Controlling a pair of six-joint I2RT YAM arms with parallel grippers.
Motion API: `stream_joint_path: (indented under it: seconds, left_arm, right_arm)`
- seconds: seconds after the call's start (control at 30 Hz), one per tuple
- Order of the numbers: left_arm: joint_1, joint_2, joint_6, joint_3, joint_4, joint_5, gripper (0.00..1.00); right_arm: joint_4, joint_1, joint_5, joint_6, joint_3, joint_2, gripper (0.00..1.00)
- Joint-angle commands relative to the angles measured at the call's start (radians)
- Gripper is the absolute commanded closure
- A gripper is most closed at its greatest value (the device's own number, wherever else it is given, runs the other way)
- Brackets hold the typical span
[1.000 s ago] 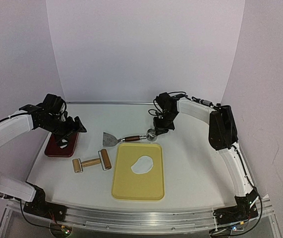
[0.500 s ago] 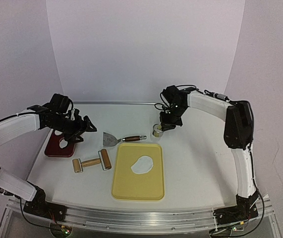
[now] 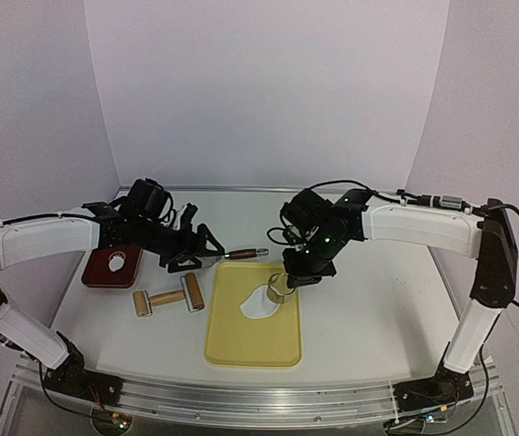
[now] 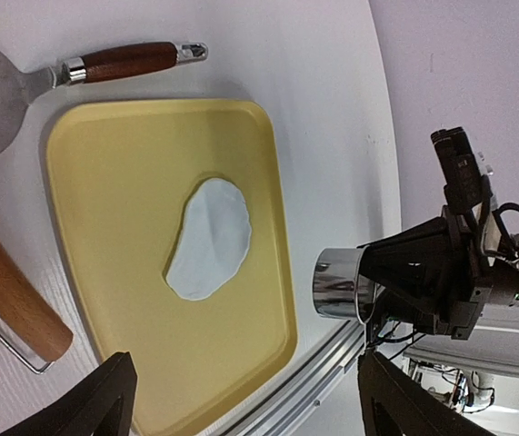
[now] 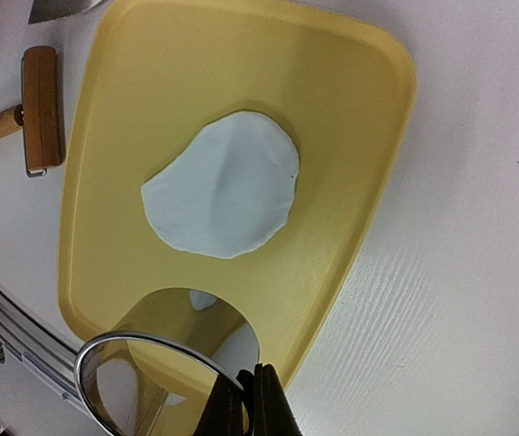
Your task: Roll out the dumpling wrappers from the dough
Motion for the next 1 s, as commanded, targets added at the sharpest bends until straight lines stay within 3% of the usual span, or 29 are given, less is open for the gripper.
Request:
stream_joint_path:
  seconds: [0.0,0.33,0.97]
  left_arm:
    - [-0.038,0.048,-0.028,0.01,0.083,0.05,0.15]
    - [-0.089,0.152,-0.072,0.025,0.153,0.06,0.22]
    - [-0.09,0.179,-0.066,0.037,0.112,0.039,0.27]
  right_arm:
    - [0.072,0.02,0.083,0.064,0.022,0.038,1.0]
    - [0.067,0.06,0.113,0.046,0.17,0.22,1.0]
    - [-0.065,0.059,0.178,0.034,0.289,0.35,1.0]
